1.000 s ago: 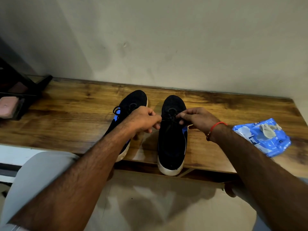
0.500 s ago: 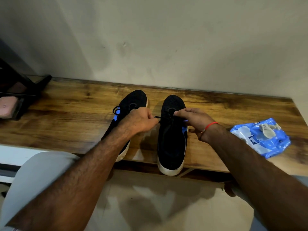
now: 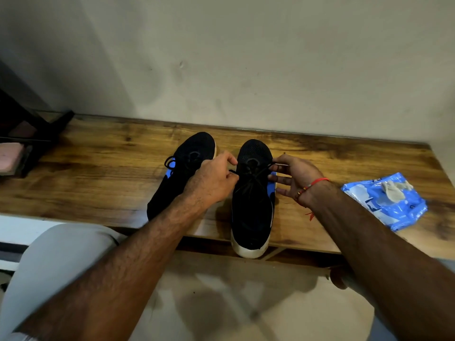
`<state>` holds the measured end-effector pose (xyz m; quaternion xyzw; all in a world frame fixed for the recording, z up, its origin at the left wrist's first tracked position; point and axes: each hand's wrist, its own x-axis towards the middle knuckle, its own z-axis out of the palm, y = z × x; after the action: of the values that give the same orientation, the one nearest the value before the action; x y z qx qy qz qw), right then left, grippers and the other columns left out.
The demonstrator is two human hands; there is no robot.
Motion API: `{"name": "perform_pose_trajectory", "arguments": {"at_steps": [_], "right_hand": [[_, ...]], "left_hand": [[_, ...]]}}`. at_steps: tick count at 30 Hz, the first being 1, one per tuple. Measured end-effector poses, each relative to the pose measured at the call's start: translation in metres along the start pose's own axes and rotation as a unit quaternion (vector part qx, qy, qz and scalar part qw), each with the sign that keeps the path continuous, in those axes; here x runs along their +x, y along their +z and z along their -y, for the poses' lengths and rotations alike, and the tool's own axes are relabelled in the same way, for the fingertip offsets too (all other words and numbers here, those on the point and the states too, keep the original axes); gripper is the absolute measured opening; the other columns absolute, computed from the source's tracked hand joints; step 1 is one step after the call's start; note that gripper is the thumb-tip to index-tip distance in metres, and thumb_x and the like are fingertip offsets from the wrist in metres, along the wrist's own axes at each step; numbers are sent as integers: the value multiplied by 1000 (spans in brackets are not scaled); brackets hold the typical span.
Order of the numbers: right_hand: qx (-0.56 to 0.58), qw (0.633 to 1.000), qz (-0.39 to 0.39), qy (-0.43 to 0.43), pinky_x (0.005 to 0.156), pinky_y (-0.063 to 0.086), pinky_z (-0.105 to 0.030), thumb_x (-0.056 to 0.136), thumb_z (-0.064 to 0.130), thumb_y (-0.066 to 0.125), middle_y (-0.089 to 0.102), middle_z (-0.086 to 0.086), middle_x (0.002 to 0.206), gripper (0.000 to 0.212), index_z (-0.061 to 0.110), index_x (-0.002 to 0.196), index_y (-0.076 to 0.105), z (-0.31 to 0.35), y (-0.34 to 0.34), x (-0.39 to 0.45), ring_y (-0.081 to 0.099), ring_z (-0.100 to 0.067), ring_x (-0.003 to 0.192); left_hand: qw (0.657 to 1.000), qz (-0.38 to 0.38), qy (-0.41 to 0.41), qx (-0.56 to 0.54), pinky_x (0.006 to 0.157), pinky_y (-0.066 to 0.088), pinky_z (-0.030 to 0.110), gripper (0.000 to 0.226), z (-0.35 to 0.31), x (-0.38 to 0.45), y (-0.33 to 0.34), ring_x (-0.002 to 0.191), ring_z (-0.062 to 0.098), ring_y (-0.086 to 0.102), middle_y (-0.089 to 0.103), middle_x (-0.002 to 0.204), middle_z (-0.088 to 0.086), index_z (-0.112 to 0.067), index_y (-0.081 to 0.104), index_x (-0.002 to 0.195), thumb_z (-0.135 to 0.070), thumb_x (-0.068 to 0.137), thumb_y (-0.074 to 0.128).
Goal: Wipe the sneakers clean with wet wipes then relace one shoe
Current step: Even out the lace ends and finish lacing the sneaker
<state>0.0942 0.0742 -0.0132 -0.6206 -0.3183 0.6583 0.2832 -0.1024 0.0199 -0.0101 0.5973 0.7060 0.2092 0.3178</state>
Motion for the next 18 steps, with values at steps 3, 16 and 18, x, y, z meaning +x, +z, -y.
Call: {"name": "perform_pose_trajectory", "arguments": {"at_steps": [3,16,18], "right_hand": [[37,999,8,-9,84,41,-41,92,21,58,67,3,89,11,18,86,66,1,0,-1,61,-18,82],[174,969,-41,-171,69,57,-34,104,13,48,58,-4,75,24,2,120,62,25,-19,7,58,-16,63],[71,969,-42,-233,61,55,-30,102,4,47,61,-7,79,27,5,126,61,23,-17,4,55,-15,60]], "left_hand": [[1000,-9,-2,3,77,61,46,30,-2,0,-2,80,18,69,68,90,0,-31,46,118,-23,94,63],[999,22,15,-41,66,62,33,25,-5,-3,-2,68,9,68,72,86,-1,-29,54,102,-23,90,76],[999,16,22,-32,66,63,35,24,-5,-3,-1,68,10,68,71,86,-2,-33,54,96,-22,91,75]]}}
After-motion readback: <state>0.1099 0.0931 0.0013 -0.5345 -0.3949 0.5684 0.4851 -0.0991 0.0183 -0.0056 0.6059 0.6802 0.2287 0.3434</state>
